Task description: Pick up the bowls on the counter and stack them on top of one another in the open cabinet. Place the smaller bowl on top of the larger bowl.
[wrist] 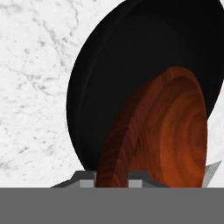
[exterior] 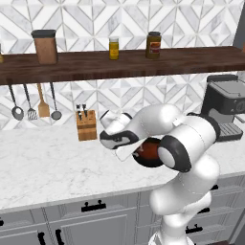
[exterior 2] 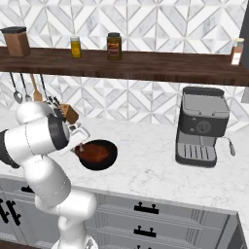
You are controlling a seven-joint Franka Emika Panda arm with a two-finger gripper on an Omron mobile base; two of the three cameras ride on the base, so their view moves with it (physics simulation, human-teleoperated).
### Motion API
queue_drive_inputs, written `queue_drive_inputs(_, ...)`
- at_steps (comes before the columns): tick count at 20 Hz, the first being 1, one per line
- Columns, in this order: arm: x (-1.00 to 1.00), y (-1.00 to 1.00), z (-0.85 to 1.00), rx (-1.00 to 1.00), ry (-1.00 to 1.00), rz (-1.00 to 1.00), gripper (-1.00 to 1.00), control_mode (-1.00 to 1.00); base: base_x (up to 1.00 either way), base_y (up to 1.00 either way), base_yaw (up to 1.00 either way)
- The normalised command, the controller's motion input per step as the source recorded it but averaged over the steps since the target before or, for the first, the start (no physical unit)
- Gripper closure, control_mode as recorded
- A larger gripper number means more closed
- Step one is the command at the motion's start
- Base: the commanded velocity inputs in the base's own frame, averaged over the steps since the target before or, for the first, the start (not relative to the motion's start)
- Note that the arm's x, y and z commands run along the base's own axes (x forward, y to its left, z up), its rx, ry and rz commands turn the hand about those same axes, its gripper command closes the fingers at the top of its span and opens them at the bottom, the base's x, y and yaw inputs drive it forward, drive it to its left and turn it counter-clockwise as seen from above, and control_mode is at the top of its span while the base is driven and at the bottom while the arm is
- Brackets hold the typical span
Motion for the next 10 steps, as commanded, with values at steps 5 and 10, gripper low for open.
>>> queue_drive_inputs(5, 0.03, -0.04, 0.0, -0.03, -0.26, -0.03, 1.0, -1.0, 0.0, 0.0, 0.0)
queue_drive_inputs(10, 0.13, -0.26, -0.01, 0.0, -0.18, -0.02, 1.0, -1.0, 0.0, 0.0, 0.0)
